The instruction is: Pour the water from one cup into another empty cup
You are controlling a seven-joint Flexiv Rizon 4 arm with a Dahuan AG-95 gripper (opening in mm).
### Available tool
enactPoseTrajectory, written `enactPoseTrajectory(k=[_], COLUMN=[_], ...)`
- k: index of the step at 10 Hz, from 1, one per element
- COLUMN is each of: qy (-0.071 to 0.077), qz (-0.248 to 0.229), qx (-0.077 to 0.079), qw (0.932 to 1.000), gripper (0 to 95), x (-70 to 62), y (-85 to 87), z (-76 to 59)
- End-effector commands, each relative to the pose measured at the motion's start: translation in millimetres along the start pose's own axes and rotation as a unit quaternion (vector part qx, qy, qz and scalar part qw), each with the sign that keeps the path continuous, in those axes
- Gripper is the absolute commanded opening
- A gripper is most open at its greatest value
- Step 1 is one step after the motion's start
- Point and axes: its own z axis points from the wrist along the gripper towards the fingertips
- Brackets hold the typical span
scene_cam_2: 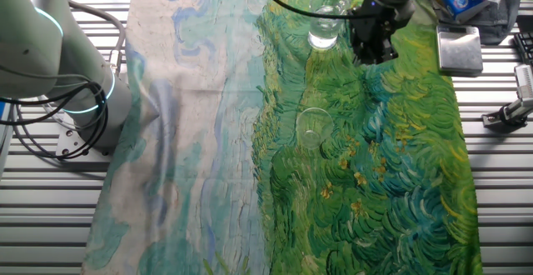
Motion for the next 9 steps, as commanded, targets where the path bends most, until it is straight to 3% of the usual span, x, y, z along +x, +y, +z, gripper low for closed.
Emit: enactPoseTrajectory(k=[1, 6, 9], qy=[-0.007, -0.016, -0.010], qz=[-0.022, -0.064, -0.074], qx=[-0.007, -0.010, -0.009], qw=[0.9997, 0.9978, 0.9971], gripper=[0.0, 0.0, 0.0], x=[2.8, 2.8, 2.8], y=[0.4, 0.4, 0.4], z=[-0.7, -0.7, -0.7])
